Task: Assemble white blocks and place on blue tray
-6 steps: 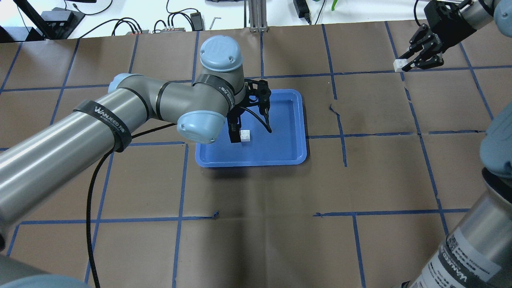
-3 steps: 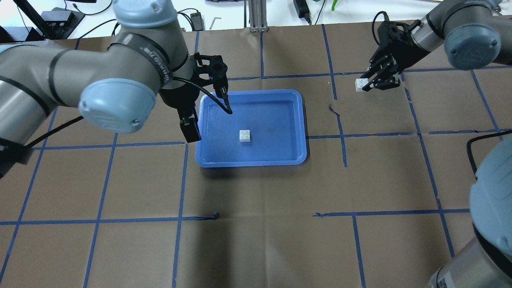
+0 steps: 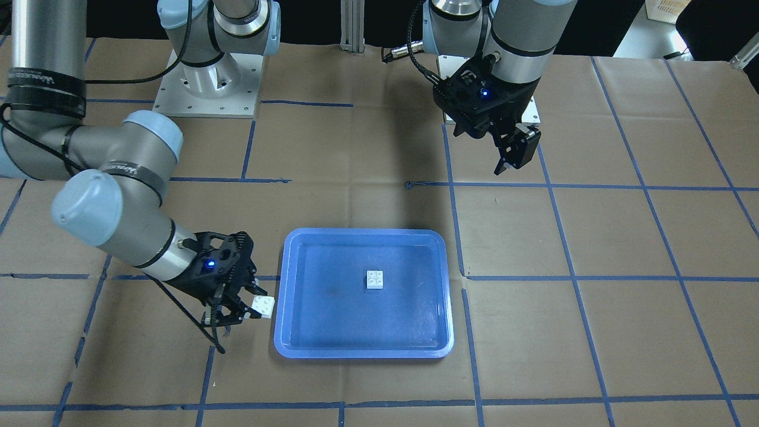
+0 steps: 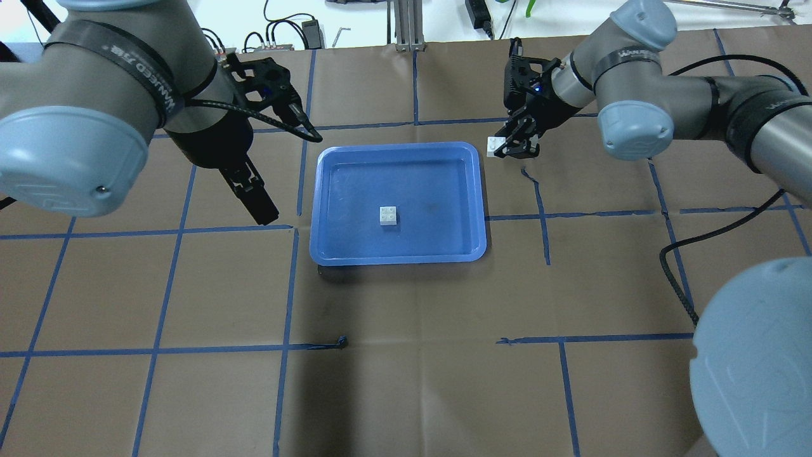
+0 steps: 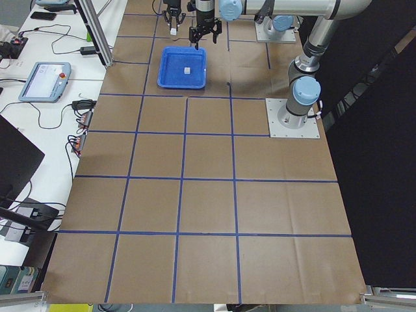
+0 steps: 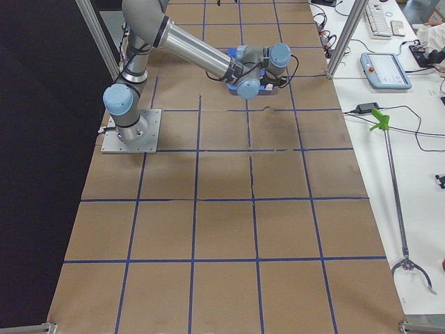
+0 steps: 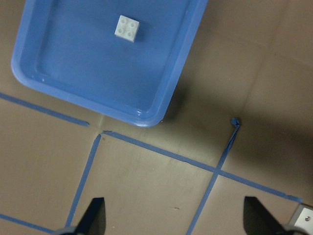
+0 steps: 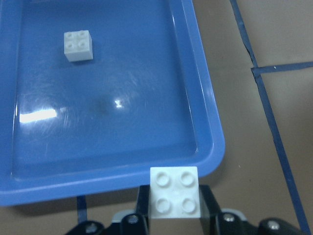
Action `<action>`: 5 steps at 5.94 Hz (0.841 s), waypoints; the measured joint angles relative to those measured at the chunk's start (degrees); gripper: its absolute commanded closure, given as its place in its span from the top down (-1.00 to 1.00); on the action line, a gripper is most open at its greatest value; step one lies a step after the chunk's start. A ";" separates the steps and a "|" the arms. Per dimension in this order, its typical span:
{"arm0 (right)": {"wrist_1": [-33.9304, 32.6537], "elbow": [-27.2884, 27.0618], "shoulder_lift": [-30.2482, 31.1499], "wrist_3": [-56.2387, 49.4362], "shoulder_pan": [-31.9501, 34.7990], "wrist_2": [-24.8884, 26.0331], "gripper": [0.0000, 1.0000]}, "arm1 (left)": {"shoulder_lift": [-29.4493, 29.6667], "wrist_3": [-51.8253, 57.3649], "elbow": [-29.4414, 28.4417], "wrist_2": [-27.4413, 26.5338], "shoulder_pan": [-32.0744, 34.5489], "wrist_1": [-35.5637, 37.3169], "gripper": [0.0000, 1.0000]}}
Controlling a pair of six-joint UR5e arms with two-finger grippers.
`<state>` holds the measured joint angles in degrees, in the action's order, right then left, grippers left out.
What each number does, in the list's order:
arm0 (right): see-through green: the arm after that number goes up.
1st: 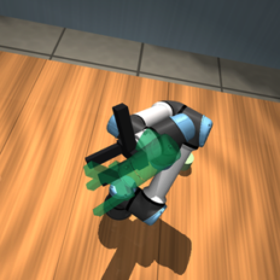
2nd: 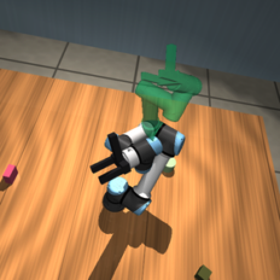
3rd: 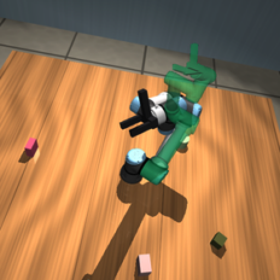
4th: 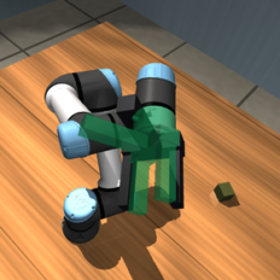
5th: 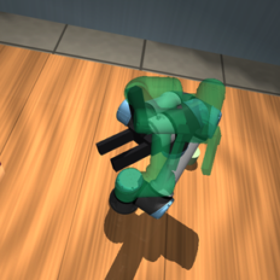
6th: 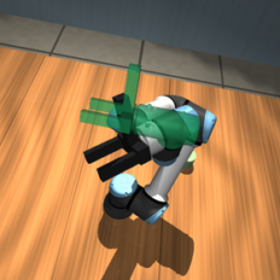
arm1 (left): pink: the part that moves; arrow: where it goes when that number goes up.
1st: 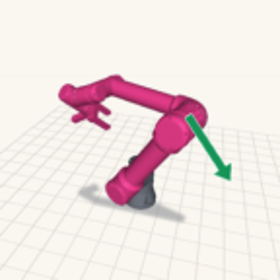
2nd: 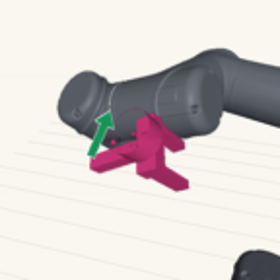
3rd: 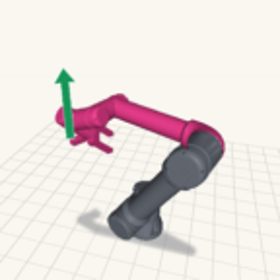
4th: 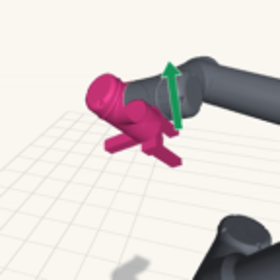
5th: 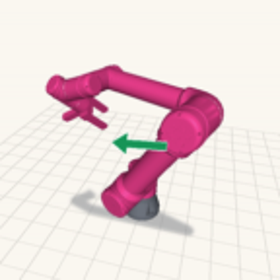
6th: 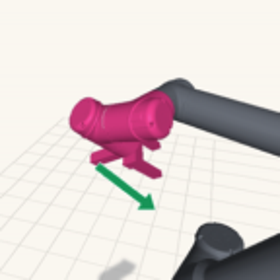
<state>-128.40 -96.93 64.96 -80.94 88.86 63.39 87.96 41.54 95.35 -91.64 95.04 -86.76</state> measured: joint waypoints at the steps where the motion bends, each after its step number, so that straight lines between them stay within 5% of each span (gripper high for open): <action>1: -7.30 -3.04 -0.34 6.99 3.28 0.07 -0.49 | -0.05 -17.29 -2.18 0.01 -0.51 0.07 0.99; 3: -21.14 -10.53 -1.23 13.73 7.89 0.14 -0.38 | 1.43 -40.38 -7.19 -0.25 -0.85 0.10 0.99; 5: -29.03 -12.89 -5.00 14.63 10.92 0.24 -0.40 | 3.05 -44.91 -9.39 -0.32 -0.93 0.23 0.99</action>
<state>-157.43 -109.82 59.96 -66.31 99.78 63.64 91.01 -3.38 85.96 -91.96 94.10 -86.54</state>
